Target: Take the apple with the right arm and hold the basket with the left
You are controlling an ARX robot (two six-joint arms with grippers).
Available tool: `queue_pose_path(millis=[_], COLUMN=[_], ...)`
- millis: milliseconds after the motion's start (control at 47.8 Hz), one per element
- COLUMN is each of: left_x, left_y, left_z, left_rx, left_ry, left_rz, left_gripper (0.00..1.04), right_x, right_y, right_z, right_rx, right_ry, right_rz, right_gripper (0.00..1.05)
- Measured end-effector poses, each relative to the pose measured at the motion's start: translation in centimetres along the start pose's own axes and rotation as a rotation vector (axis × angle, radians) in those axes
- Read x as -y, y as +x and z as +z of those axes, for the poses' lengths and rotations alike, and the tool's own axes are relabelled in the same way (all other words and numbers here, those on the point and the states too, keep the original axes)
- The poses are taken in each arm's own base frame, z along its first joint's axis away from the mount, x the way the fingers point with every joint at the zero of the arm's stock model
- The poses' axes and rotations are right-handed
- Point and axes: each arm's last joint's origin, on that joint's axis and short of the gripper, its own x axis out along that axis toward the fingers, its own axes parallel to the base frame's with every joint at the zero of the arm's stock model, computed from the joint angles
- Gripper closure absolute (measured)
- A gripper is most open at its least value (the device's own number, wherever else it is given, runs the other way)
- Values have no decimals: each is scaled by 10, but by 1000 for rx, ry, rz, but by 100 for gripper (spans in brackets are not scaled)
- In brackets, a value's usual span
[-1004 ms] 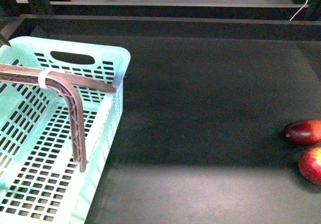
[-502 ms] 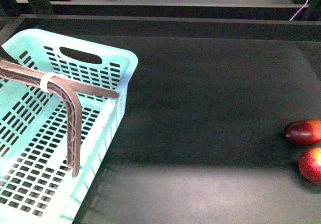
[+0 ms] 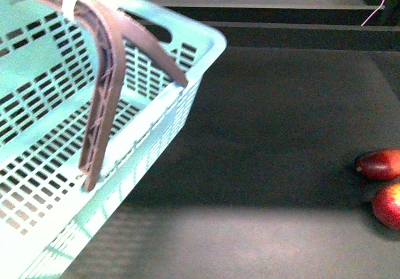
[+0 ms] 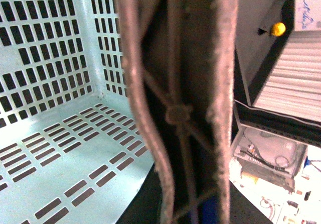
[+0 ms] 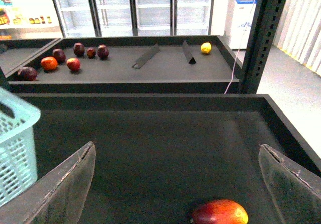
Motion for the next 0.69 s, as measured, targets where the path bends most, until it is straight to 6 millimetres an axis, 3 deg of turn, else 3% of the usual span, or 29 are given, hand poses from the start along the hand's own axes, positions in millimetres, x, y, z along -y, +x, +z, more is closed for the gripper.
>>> queue_pose_path(millis=[272,502,690], left_x=[55,69,79], left_y=[-5,-13,-21], left_z=[-50,-110,-136], left_rx=[-147,-280,-349], left_ry=[139,226,277], left_rz=[-149,-196,-244], left_gripper=[98,98,98], right_x=[0,0,0], right_y=[0,0,0], right_z=[0,0,0], right_rx=[0,0,0], right_ry=[0,0,0], right_rz=[0,0,0], right_gripper=[9,9,9])
